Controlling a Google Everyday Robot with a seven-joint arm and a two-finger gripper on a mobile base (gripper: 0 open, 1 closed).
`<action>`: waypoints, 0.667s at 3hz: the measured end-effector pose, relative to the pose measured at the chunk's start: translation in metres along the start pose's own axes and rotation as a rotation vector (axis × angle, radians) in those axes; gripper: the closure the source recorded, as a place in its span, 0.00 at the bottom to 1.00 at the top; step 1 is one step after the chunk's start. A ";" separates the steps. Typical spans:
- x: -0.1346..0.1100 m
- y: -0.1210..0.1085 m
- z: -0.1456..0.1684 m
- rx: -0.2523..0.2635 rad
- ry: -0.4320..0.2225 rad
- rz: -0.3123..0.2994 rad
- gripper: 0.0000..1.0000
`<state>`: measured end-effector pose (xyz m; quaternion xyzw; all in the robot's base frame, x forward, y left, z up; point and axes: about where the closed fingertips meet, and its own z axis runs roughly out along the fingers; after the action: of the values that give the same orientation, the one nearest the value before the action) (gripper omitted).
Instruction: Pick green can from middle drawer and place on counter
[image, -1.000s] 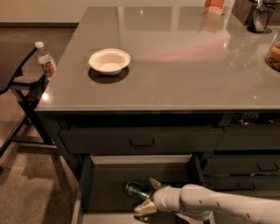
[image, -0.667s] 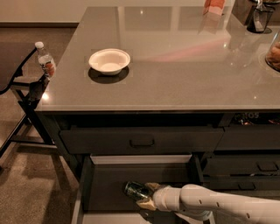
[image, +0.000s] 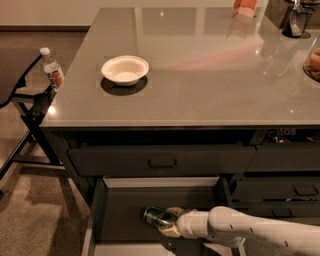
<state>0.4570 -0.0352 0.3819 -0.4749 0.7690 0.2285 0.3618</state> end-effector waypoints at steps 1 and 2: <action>-0.020 -0.016 -0.042 -0.005 -0.013 -0.060 1.00; -0.051 -0.026 -0.108 -0.003 -0.040 -0.144 1.00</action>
Offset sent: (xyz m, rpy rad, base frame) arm -0.0042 -0.1146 0.2020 -0.0247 -0.2213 0.1366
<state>0.4585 -0.0935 0.4894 -0.5246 0.7253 0.2125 0.3919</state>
